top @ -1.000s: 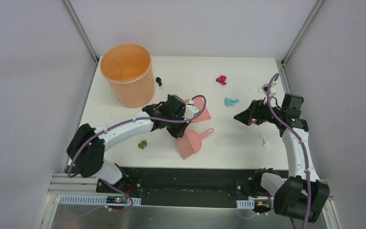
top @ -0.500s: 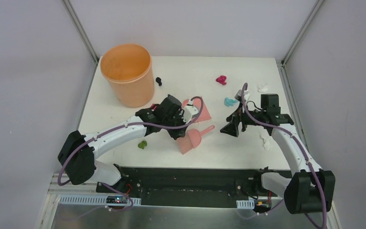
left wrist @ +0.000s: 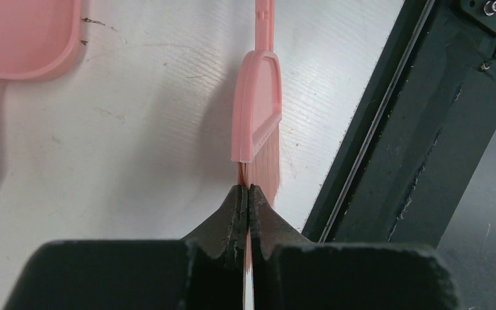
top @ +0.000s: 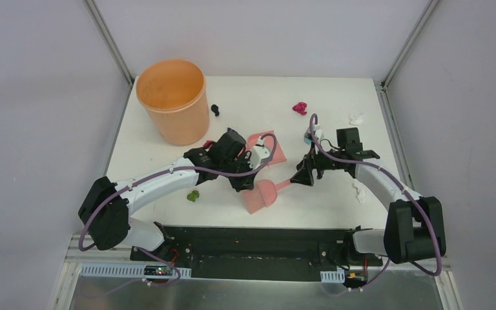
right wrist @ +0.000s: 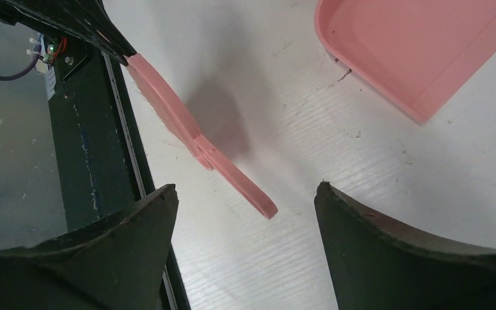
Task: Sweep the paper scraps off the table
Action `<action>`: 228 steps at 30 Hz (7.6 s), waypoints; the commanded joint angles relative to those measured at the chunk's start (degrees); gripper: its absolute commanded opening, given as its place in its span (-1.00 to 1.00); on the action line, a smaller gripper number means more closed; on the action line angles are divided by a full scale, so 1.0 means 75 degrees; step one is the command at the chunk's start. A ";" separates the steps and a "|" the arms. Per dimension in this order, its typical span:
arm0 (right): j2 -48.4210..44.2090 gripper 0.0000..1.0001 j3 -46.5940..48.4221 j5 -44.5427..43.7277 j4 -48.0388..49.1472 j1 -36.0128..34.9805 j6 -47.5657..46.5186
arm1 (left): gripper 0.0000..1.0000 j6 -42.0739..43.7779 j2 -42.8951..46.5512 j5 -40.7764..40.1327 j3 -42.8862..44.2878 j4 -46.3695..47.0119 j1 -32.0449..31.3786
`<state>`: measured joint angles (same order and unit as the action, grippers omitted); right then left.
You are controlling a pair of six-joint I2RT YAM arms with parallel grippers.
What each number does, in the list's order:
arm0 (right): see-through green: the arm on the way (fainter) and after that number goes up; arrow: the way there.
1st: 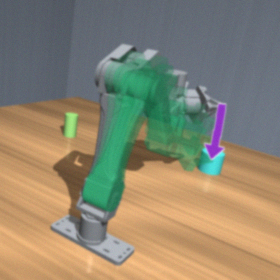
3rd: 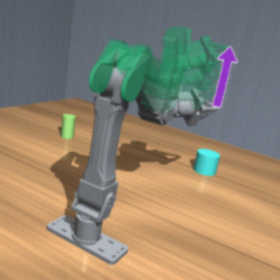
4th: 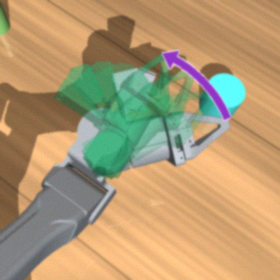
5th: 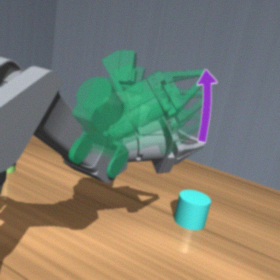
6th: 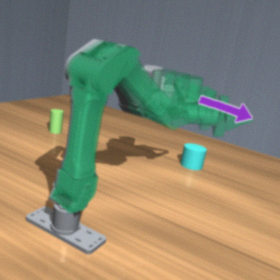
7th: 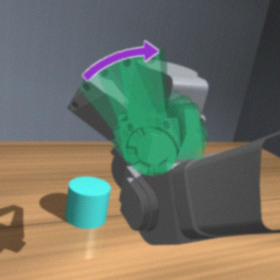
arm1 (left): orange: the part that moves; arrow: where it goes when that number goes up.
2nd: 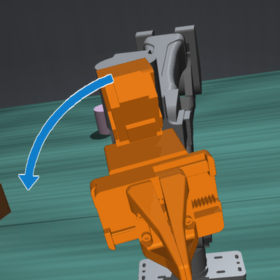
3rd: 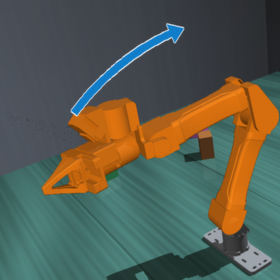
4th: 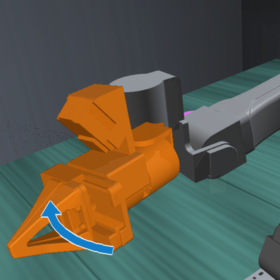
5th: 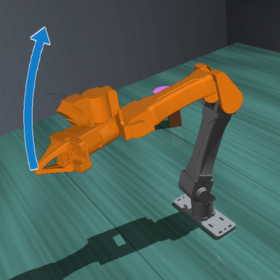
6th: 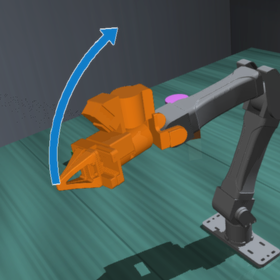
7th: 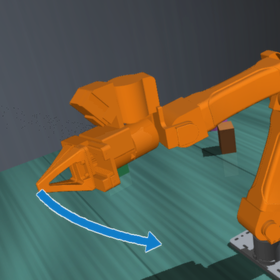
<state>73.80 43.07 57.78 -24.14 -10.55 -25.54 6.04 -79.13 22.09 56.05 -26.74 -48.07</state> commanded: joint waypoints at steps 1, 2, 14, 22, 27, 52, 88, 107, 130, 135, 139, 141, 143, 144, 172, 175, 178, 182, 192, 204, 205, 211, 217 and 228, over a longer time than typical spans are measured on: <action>0.0232 0.60 0.0325 0.0343 0.0098 -0.0105 -0.0240 | -1.00 0.0132 0.0124 0.0402 0.0065 0.0413 -0.0083; 0.0272 0.60 0.0374 0.0377 -0.0032 -0.0106 -0.0250 | -1.00 0.0143 0.0132 0.0371 0.0056 0.0422 -0.0077; 0.0101 0.38 0.0772 0.1164 -0.2697 -0.0089 -0.1732 | -1.00 -0.0050 -0.0101 0.0217 0.0161 0.0406 0.0051; -0.0182 0.54 0.0438 0.0064 0.0229 0.0015 0.0348 | -1.00 0.0037 -0.0033 0.0849 0.0103 0.0484 0.0053; 0.0899 0.51 0.0929 -0.0784 -0.0333 -0.0083 0.0092 | -1.00 -0.0030 0.0185 0.1381 -0.0021 0.0747 0.0053; 0.0303 0.41 0.0945 0.1504 -0.2847 0.0228 -0.1844 | -1.00 -0.0089 0.0461 0.0993 -0.0074 0.0838 0.0171; 0.0381 -1.00 0.1079 0.1483 -0.3113 0.0341 -0.2321 | -0.03 -0.0536 0.0345 0.0742 -0.0126 0.1139 0.0444; 0.0261 -1.00 0.1231 0.2310 -0.4161 0.0267 -0.2881 | -0.87 -0.1132 -0.0734 0.3774 -0.0172 0.2334 0.0440; -0.0031 0.13 0.0785 0.2654 -0.4208 0.0290 -0.3430 | -1.00 -0.2008 -0.1156 0.5713 0.0104 0.2672 0.1134; 0.0055 0.11 0.0822 0.2666 -0.4108 0.0229 -0.3288 | -1.00 -0.2027 -0.1206 0.5672 0.0141 0.2600 0.1206; 0.0042 0.02 0.0850 0.2687 -0.4107 0.0229 -0.3295 | -1.00 -0.1905 -0.1249 0.5631 0.0226 0.2388 0.1230; 0.0037 0.01 0.0856 0.2738 -0.4034 0.0223 -0.3213 | -1.00 -0.1929 -0.1298 0.5655 0.0230 0.2388 0.1234; 0.0045 0.00 0.0836 0.2799 -0.3885 0.0229 -0.3063 | -1.00 -0.1969 -0.1336 0.5695 0.0253 0.2397 0.1240; 0.0056 -0.02 0.0825 0.2810 -0.3832 0.0223 -0.2996 | -1.00 -0.1969 -0.1351 0.5703 0.0269 0.2387 0.1242; 0.0483 -1.00 0.1512 0.2241 -0.3758 0.0846 -0.1788 | -0.43 -0.1538 -0.0735 0.0881 0.0392 0.1154 0.1347; 0.0643 -1.00 0.2404 0.2144 -0.5133 0.1593 -0.1842 | -0.26 -0.1514 0.0012 -0.1261 0.0158 0.0998 0.1346; 0.0831 -1.00 0.3247 0.2554 -0.7186 0.2311 -0.3222 | 0.13 -0.1494 0.0932 -0.2078 -0.0527 0.1755 0.1340; 0.0743 -1.00 0.3327 0.2524 -0.7328 0.2484 -0.2876 | 0.35 -0.1000 0.0903 -0.2500 -0.0416 0.1703 0.1343; -0.2169 -1.00 0.0823 -0.2360 -0.0228 0.2519 0.2788 | 0.27 0.0248 -0.0723 -0.2379 0.0473 0.0815 0.1637; -0.2901 -1.00 0.0400 -0.2869 -0.0156 0.2560 0.2557 | 0.26 0.1524 -0.2451 -0.2052 0.1862 0.0331 0.1664; -0.2935 -1.00 0.0401 -0.2888 -0.0181 0.2574 0.2549 | 0.26 0.1539 -0.2542 -0.2142 0.1915 0.0413 0.1658; -0.3175 -1.00 0.0290 -0.2611 -0.0328 0.2659 0.2482 | 0.22 0.1965 -0.3075 -0.2533 0.2381 0.0120 0.1666; -0.3168 -1.00 0.0332 -0.2694 -0.0357 0.2692 0.2464 | 0.02 0.1520 -0.3458 -0.2092 0.2698 -0.0504 0.1653; -0.3133 -1.00 0.0312 -0.2562 -0.0362 0.2695 0.2395 | -0.26 0.1349 -0.3188 -0.2904 0.2292 -0.0463 0.1382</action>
<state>51.16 45.08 37.52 -28.58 9.19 -7.20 16.86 -105.10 2.52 74.08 -30.70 -36.49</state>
